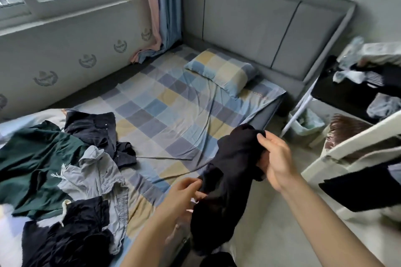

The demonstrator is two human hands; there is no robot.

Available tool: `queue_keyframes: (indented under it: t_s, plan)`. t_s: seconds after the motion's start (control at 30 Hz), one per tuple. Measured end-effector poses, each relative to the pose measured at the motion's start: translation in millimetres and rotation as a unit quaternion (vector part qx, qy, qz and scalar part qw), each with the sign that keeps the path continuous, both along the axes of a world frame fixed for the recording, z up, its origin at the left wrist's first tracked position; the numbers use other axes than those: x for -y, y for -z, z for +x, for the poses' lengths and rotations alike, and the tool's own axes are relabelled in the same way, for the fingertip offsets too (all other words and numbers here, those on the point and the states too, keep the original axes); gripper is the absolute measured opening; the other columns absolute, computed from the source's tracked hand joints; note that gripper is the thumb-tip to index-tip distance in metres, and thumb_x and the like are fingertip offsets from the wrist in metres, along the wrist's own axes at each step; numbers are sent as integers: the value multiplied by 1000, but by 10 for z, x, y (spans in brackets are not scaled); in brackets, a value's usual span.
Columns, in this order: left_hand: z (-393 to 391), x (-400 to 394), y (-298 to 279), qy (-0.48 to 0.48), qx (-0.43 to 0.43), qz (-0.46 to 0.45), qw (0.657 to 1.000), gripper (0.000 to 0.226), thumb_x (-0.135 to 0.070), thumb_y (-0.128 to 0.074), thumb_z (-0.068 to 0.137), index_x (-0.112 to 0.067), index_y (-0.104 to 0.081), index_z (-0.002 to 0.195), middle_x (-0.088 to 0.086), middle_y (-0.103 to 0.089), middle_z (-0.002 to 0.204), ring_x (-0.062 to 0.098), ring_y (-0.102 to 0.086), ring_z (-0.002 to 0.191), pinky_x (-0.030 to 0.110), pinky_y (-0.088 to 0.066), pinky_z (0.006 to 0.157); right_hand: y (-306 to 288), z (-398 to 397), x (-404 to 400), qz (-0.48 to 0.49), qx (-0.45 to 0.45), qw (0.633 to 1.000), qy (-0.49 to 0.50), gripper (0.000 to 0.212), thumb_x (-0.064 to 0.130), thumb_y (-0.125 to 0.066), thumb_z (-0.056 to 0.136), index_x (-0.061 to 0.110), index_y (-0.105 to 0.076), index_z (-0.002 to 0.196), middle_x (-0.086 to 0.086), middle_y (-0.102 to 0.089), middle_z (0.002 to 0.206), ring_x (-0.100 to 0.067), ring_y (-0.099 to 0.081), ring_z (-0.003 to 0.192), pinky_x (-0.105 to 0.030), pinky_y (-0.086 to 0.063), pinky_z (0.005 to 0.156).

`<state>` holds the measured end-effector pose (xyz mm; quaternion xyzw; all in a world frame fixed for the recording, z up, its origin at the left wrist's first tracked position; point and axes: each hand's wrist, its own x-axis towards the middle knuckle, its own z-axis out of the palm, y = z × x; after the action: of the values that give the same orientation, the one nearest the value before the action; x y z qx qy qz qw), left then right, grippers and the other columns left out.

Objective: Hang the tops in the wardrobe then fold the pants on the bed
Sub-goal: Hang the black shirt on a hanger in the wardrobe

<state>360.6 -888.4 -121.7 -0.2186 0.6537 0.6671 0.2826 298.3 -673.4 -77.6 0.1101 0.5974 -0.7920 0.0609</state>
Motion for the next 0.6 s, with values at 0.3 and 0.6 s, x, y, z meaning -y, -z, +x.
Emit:
queue_keyframes:
  t_s: [0.3, 0.6]
  plan:
    - [-735, -998, 25, 67, -233, -157, 957, 75, -14, -74, 83, -14, -32, 146, 6, -47, 138, 21, -49, 125, 37, -42, 104, -820, 603, -1161, -94, -95, 980, 146, 18, 19, -58, 78, 22, -75, 72, 1, -72, 76, -11, -70, 73, -20, -55, 66]
    - [-1033, -2410, -162, 156, -161, 16, 974, 20, -13, -63, 93, -2, -66, 76, 6, -62, 71, 11, -58, 67, 19, -43, 59, -1157, 1014, -2897, -5, -93, 952, 290, 20, 12, -60, 81, 19, -78, 81, 0, -75, 85, -12, -71, 81, -20, -54, 68]
